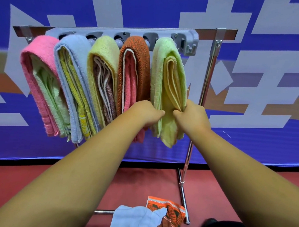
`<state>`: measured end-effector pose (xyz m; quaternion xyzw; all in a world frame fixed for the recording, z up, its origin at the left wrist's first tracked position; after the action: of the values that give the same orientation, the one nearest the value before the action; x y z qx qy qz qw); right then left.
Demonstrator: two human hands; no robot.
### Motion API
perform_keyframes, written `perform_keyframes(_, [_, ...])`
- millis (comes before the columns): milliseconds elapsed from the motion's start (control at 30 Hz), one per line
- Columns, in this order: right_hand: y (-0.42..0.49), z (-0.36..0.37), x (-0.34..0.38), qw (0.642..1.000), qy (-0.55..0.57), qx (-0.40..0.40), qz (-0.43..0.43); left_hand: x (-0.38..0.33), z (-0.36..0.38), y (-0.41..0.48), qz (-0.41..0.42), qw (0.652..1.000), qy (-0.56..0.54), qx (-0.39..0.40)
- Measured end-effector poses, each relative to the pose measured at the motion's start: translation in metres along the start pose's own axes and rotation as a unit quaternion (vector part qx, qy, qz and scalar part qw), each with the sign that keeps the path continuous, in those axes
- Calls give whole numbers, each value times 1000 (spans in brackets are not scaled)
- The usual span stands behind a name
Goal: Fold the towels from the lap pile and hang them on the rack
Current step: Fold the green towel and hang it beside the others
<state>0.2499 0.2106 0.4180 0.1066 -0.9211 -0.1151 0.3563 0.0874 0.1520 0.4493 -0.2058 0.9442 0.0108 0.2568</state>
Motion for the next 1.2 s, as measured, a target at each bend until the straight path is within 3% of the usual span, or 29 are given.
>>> perform_keyframes(133, [-4,7,3,999,13,40,-20,2,6,-8,2,998,-52,-30])
perform_keyframes(267, [-12,15,3,997,9,73,-36,0,5,-15,15,991,-42,-123])
perform_keyframes(500, [-4,3,-6,999,-17,-10,49,12,4,-16,-15,981,21,-191])
perform_keyframes(733, [-5,5,-4,998,-31,-2,51,9,12,-16,6,986,43,-161])
perform_keyframes(933, [-20,33,-2,991,-53,119,-22,6,32,-17,18,990,38,-135])
perform_keyframes(1067, [-25,44,-15,981,-44,187,-27,21,48,-15,8,998,21,-66])
perform_keyframes(1200, [-29,55,-34,973,-69,218,-34,44,64,-15,19,997,42,-59])
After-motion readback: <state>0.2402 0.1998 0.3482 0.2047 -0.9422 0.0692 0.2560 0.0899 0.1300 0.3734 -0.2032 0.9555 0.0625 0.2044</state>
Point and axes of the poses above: each hand's wrist, its own y-axis towards the middle knuckle, its own z-axis out of the palm, x = y × z, the point moved 2 cm from there along y, towards the middle knuckle, and after that the axes turned 4 degrees about -x, right-handed, at the moved point
